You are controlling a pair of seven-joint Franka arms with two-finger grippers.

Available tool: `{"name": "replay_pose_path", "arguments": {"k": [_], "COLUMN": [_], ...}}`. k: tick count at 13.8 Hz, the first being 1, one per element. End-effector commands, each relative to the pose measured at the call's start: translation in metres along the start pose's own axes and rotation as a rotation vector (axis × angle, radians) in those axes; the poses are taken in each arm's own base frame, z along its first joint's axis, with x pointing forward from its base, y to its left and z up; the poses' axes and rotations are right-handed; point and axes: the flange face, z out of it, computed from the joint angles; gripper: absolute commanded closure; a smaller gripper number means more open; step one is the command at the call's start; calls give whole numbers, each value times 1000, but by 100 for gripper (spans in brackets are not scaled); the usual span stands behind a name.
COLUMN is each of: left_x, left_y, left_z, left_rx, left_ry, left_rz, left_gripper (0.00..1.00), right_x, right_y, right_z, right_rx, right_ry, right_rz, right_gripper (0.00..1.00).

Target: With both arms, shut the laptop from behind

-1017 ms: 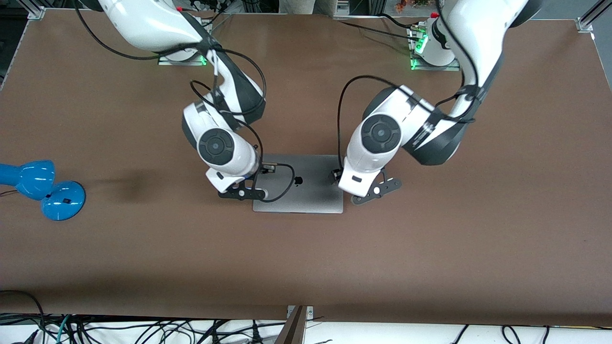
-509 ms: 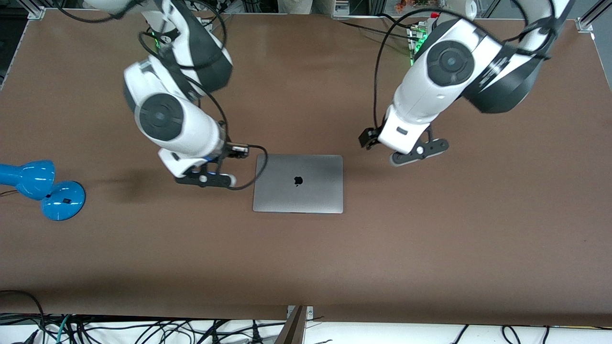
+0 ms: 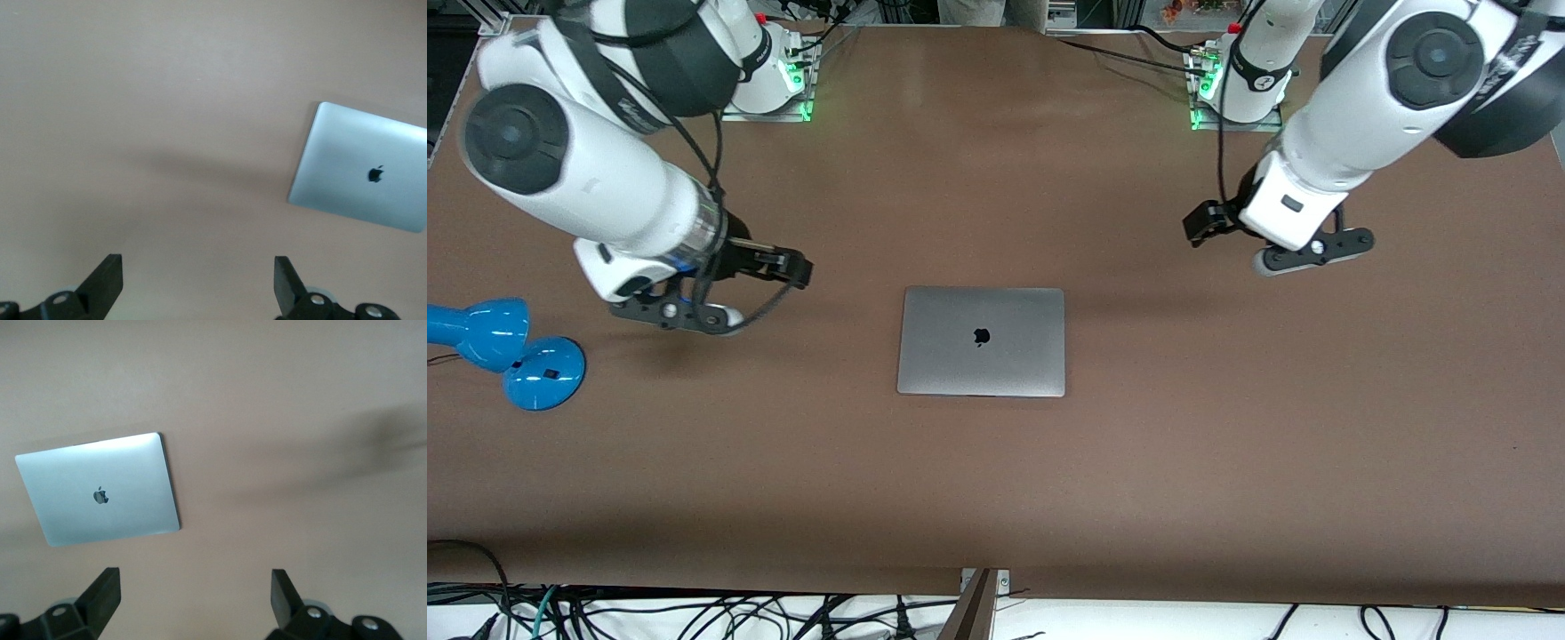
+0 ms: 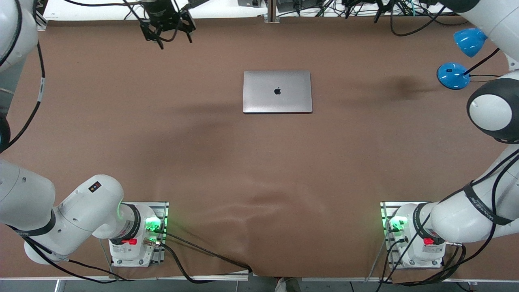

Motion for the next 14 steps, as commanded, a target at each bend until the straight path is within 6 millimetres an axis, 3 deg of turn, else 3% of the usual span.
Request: {"name": "replay_pose_path", "arguments": {"k": [1, 4, 7, 8, 11, 14], "left_x": [2, 6, 16, 28, 49, 56], "left_y": [-18, -42, -39, -39, -31, -29], "left_z": [0, -23, -19, -17, -16, -19], "left_rx": [54, 16, 16, 29, 82, 119], "left_ry": [10, 34, 23, 14, -5, 8], "left_rz": [34, 36, 29, 12, -20, 11], "left_gripper": [0, 0, 0, 0, 0, 0], "right_x": [-10, -4, 8, 13, 19, 20], "right_y": [38, 87, 133, 150, 177, 184], "right_z": [-36, -65, -78, -81, -82, -83], "right_rx": [-3, 11, -16, -26, -33, -72], "right_ry": [6, 55, 90, 100, 128, 156], "right_rz": [-33, -40, -118, -134, -132, -138], "right_gripper": [0, 0, 0, 0, 0, 0]}}
